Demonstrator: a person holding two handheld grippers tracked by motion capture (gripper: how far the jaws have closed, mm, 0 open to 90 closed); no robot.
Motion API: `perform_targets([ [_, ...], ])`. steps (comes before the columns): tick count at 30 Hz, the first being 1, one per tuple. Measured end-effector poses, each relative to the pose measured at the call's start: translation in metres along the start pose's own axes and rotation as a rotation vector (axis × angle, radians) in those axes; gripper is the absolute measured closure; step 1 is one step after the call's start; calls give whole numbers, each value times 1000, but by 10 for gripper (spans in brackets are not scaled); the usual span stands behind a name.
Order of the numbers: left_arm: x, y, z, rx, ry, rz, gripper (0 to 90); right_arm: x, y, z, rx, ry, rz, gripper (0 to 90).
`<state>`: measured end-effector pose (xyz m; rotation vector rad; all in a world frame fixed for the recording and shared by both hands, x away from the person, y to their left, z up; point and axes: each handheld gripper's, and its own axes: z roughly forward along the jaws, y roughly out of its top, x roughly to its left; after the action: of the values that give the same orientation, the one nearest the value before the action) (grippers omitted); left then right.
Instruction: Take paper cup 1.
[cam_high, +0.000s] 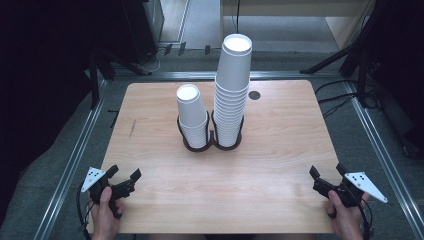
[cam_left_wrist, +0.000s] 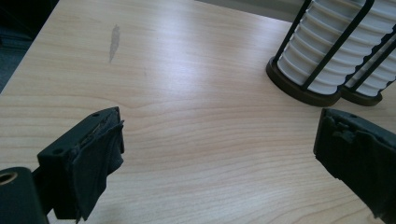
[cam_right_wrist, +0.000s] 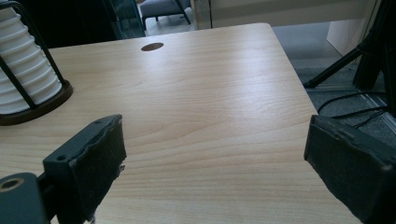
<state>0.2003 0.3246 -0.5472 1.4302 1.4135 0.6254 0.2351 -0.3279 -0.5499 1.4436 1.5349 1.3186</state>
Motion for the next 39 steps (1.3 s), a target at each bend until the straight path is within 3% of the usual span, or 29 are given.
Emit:
perform_targets([
  [2,-6,3,1,5,15,20,17,0,0,0,-1,2,1,53],
  [5,-13,6,0,-3,-11,29,17,0,1,0,4,5,-5,53],
  [10,-25,11,1,-10,-17,63,18,5,3,1,21,22,-40,53],
  [13,-33,19,6,-36,-75,50,17,11,10,-1,20,29,-37,53],
  [17,-41,24,10,-36,-95,46,18,20,18,-4,9,36,-33,53],
  [22,-54,29,18,-13,-116,66,17,34,34,-6,-11,77,-23,50],
  [27,-72,35,24,-14,-118,109,18,42,50,-1,1,41,-24,53],
  [29,-79,40,27,-19,-143,110,18,44,56,0,-8,70,-6,32],
  [39,-120,59,44,-41,-228,143,17,72,86,8,-26,139,-53,3],
])
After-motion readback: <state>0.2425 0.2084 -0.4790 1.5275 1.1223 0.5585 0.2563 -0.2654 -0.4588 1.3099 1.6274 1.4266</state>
